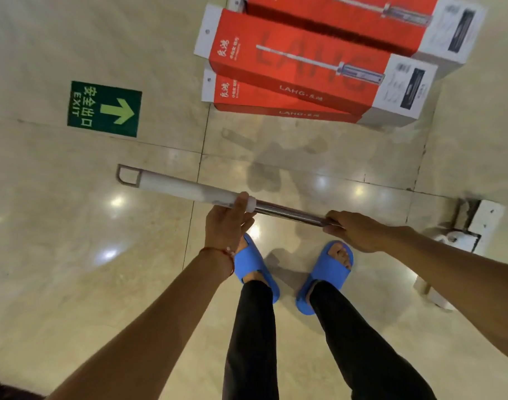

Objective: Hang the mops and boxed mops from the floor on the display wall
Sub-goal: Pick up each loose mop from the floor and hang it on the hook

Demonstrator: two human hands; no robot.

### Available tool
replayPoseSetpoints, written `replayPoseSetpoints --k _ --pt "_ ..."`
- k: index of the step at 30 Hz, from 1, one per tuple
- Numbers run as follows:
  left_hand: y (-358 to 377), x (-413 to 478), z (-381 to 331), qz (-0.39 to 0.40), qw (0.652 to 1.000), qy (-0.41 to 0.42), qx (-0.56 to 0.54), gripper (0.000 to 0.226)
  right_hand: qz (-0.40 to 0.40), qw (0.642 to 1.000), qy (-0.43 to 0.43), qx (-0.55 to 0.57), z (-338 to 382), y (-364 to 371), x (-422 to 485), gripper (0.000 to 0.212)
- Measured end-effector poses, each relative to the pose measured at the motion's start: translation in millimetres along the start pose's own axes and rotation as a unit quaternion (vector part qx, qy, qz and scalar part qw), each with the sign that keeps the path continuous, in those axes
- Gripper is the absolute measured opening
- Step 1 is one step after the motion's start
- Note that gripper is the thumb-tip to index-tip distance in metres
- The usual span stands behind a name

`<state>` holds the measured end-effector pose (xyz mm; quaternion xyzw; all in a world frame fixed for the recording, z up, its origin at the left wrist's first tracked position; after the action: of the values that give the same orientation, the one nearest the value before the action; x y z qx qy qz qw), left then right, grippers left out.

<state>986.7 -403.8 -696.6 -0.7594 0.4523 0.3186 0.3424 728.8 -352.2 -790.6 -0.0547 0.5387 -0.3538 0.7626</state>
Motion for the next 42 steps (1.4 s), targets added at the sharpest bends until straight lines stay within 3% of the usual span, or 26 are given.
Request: replayPoseSetpoints --k 7,9,11,13,16,18,20,22,23,25,28,30,35,39,42 --pt "46.7 -81.7 -68.5 0.08 0.993 0.084 -0.014 0.008 -0.035 0.998 0.033 0.047 1.3 -68.6 -67.3 0.016" --pt "64.2 -110.4 -101.8 0.121 0.987 0.105 -0.014 0.008 -0.071 0.994 0.044 0.07 5.8 -94.9 -92.1 0.018" --pt "82.7 -139.2 -138.4 0.151 0.979 0.135 -0.006 0.009 -0.164 0.978 0.061 0.114 9.6 -127.6 -119.6 0.025" --pt "103.3 -172.1 -175.6 0.187 0.967 0.174 0.005 0.011 -0.177 0.97 0.086 0.143 13.8 -153.1 -151.0 0.028" --pt "136.4 -234.2 -219.6 0.253 0.942 0.216 0.029 0.013 -0.187 0.976 0.098 0.06 36.3 -199.8 -216.3 0.011" --pt "160.1 -281.9 -244.4 0.288 0.927 0.237 0.032 0.015 -0.205 0.972 0.09 0.065 32.3 -222.5 -252.8 0.01" --pt "185.6 -332.9 -262.1 0.323 0.906 0.269 0.047 0.016 -0.229 0.955 0.086 0.168 27.2 -244.4 -288.8 0.011" --pt "208.2 -387.9 -273.6 0.358 0.885 0.293 0.054 0.015 -0.303 0.925 0.085 0.213 20.8 -270.8 -334.4 0.027" --pt "218.8 -415.2 -277.2 0.378 0.873 0.302 0.054 0.013 -0.313 0.921 0.106 0.204 12.9 -278.1 -354.9 0.028" --pt "237.2 -470.4 -279.2 0.423 0.844 0.324 0.063 0.009 -0.298 0.895 0.155 0.294 4.1 -281.5 -394.0 0.018" --pt "256.8 -553.4 -276.1 0.486 0.79 0.363 0.09 0.005 -0.337 0.873 0.147 0.321 -4.1 -298.9 -453.5 0.02" --pt "266.9 -606.3 -269.1 0.521 0.753 0.386 0.108 0.008 -0.372 0.873 0.144 0.28 -19.7 -308.1 -489.5 0.02" --pt "294.3 -719.4 -248.4 0.545 0.675 0.475 0.146 0.024 -0.422 0.862 0.066 0.272 -40.4 -333.9 -564.1 0.021" --pt "315.4 -792.6 -234.8 0.555 0.636 0.513 0.153 0.031 -0.449 0.843 0.045 0.295 -70.0 -360.1 -607.5 0.009" --pt "332.8 -833.0 -228.4 0.559 0.611 0.537 0.16 0.03 -0.478 0.82 0.051 0.311 -90.9 -380.5 -633.1 0.013"
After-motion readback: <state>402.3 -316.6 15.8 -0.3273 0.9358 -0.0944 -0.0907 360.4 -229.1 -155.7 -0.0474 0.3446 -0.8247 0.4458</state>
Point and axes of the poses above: each hand's wrist, its own x-axis towards the middle knuckle, its own y-axis out of the palm, z = x × y, the point moved 8 cm from there along x, towards the middle knuckle, and after that the axes turned 12 degrees about -z, right-handed, at the moved point
